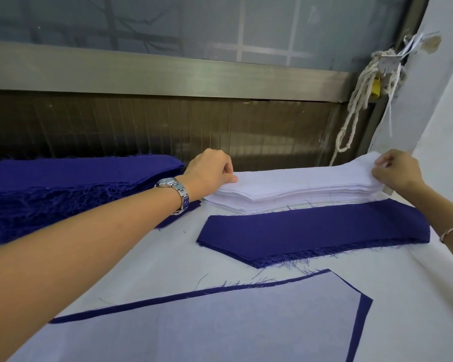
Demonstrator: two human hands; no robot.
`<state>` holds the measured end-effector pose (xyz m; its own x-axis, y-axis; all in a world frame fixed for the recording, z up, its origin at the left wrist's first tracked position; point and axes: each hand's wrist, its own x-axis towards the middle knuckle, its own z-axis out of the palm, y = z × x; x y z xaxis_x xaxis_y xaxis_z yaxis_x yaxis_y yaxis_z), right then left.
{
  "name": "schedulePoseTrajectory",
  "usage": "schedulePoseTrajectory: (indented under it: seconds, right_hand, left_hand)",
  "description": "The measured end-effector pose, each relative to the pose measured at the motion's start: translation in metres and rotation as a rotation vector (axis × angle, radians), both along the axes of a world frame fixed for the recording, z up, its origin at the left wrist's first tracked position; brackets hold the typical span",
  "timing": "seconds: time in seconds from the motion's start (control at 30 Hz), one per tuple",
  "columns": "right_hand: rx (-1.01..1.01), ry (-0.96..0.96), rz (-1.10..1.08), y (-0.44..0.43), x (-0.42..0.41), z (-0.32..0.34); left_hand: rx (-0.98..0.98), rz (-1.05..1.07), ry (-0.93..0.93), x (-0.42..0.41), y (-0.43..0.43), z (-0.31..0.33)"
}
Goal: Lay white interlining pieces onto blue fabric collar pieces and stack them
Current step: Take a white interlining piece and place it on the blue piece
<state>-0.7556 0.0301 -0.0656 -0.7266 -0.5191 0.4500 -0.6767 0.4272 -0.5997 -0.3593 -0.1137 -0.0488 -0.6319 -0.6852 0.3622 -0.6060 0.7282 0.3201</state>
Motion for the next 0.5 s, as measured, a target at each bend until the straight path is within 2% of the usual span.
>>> schedulePoseTrajectory:
  seconds: [0.17,0.5]
  right_hand:
    - [-0.146,-0.109,0.064,0.006,-0.006,-0.004]
    - [-0.213,-0.231,0.108,0.017,-0.021,-0.01]
  left_hand:
    - [-0.03,0.0,-0.073,-0.001,-0.006,0.0]
    - [-0.024,-0.047,-0.151,-0.005,-0.012,0.001]
